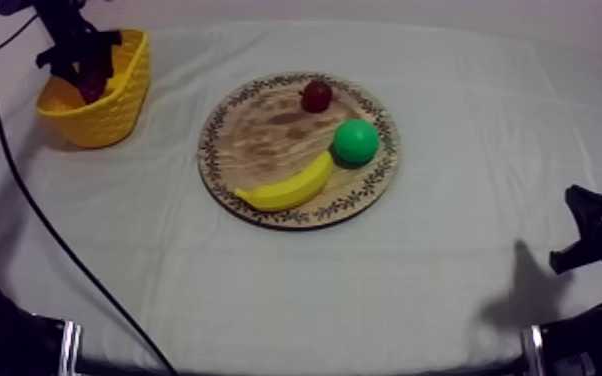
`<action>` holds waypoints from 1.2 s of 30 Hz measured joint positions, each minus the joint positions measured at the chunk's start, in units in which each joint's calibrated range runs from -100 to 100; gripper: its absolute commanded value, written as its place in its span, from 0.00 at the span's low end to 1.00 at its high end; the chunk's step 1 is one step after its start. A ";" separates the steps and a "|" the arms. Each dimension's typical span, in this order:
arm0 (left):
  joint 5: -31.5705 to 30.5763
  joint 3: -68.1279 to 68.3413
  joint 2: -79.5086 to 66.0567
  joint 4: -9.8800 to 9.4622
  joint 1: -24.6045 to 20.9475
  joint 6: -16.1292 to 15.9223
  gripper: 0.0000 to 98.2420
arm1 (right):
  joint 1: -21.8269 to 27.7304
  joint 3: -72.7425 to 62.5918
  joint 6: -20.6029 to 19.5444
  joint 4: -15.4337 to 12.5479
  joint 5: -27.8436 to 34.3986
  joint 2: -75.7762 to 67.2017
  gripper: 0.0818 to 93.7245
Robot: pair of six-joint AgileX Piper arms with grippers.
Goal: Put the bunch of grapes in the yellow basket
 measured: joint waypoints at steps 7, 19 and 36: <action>0.01 -0.21 0.27 0.85 0.26 0.13 0.84 | 0.00 0.00 0.00 0.00 0.00 0.00 0.00; -1.26 3.64 -6.80 0.70 1.52 2.17 0.90 | 0.00 0.00 0.00 0.00 0.00 0.00 0.00; -6.49 17.78 -27.87 1.94 2.65 1.53 0.76 | 0.00 0.00 0.00 0.00 0.00 0.00 0.00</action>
